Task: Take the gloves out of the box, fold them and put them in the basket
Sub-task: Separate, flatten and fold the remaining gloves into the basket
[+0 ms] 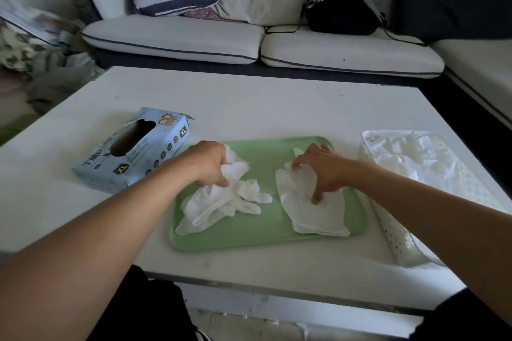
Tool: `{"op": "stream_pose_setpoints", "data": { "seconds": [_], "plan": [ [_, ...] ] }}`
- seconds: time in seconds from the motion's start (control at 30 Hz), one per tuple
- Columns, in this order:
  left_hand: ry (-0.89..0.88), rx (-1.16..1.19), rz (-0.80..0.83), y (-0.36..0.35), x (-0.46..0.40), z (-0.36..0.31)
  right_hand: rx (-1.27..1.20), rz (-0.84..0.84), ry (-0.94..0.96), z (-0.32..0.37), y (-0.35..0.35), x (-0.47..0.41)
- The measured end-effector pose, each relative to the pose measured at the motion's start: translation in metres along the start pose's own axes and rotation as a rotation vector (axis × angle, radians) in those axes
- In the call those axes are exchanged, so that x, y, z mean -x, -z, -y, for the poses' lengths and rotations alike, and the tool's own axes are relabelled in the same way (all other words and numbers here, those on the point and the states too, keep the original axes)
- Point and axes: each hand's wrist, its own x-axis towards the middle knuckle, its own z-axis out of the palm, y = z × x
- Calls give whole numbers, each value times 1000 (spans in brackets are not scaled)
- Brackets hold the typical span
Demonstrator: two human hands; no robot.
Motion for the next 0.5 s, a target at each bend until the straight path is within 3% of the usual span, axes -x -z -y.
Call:
{"op": "stream_pose_setpoints", "data": {
  "seconds": [0.17, 0.23, 0.3, 0.4, 0.5],
  "plan": [
    [-39, 223, -174, 18, 4, 7, -71, -5, -21, 0, 2, 1],
    [-31, 438, -221, 26, 5, 8, -58, 1, -12, 3, 5, 4],
    [24, 795, -196, 34, 8, 4, -107, -58, 43, 6, 15, 10],
    [117, 1334, -47, 43, 7, -10, -504, -263, 177, 22, 41, 25],
    [150, 1713, 80, 42, 2, -29, -977, -217, 267, 43, 58, 46]
  ]
}}
